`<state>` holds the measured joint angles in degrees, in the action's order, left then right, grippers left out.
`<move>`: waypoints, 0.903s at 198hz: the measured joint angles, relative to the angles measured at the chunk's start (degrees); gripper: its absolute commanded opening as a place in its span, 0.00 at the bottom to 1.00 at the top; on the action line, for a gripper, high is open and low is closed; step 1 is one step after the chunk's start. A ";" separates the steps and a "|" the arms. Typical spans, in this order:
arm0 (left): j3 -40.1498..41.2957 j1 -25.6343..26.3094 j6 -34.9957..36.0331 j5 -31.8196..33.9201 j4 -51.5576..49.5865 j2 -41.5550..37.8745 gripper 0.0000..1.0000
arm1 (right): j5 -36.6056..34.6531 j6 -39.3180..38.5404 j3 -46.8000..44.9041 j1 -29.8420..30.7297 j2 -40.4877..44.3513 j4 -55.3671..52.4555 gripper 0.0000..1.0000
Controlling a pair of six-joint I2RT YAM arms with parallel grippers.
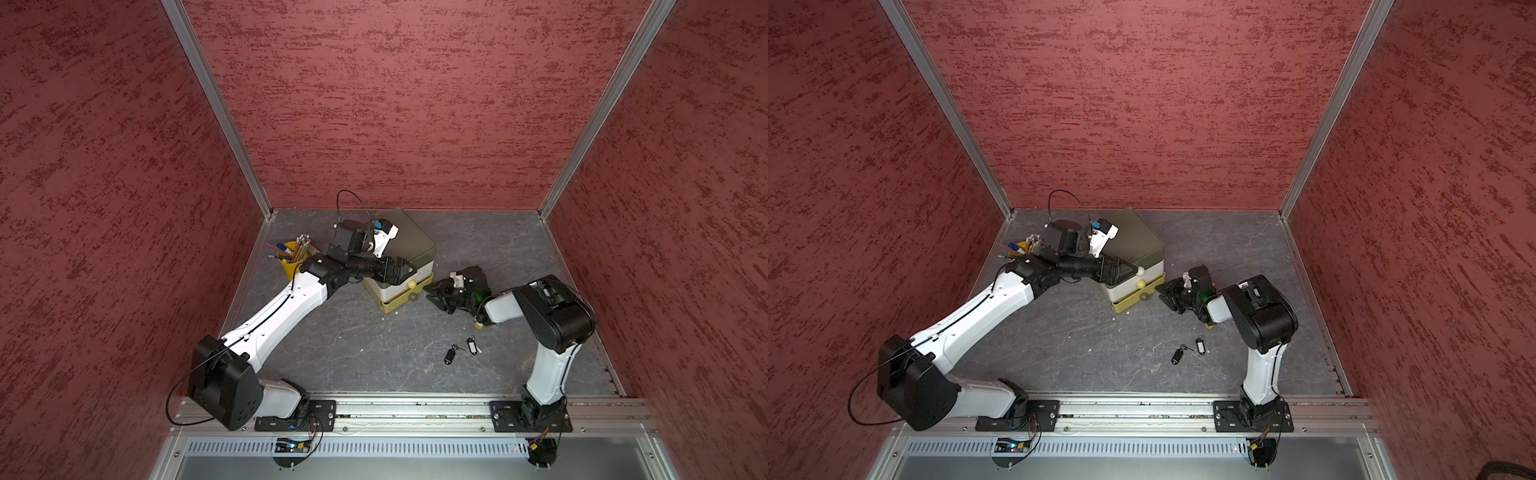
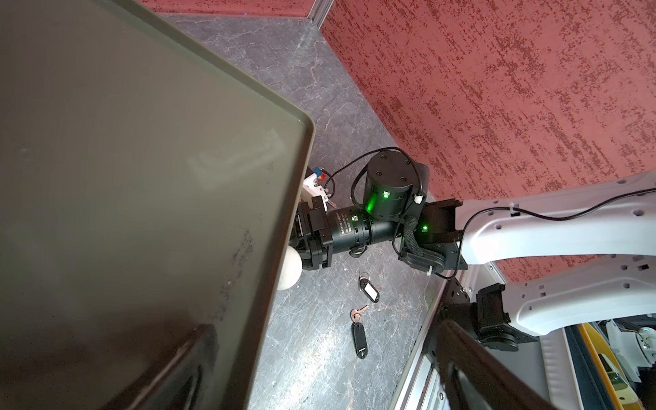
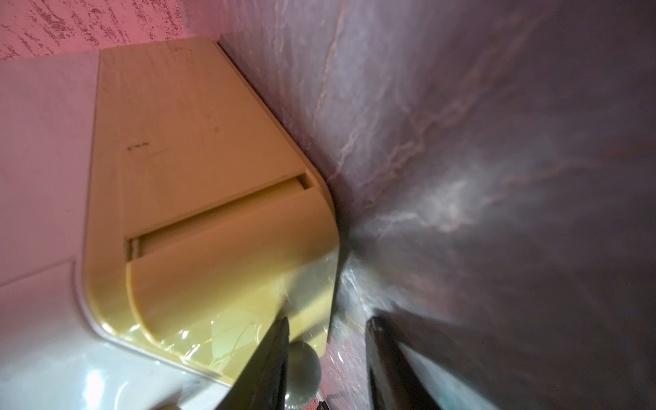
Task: Take the keys out of the drawer
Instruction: Close the drawer in the storage box.
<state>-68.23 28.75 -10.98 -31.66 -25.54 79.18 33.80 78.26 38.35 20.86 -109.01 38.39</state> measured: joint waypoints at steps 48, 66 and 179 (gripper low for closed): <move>0.00 -0.20 0.42 0.00 -0.13 0.00 1.00 | 0.02 0.90 1.27 0.33 -1.53 1.31 0.40; 0.00 -0.39 0.52 -0.04 -0.13 -0.04 1.00 | 0.20 1.09 1.57 0.37 -1.79 1.29 0.40; 2.71 -1.81 0.26 0.79 -0.26 -7.10 1.00 | 1.79 2.54 5.25 1.57 -4.83 1.49 0.40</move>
<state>-65.52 26.94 -10.72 -30.87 -25.80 72.07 35.59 80.79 43.59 22.44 -113.84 39.88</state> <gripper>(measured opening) 0.996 0.395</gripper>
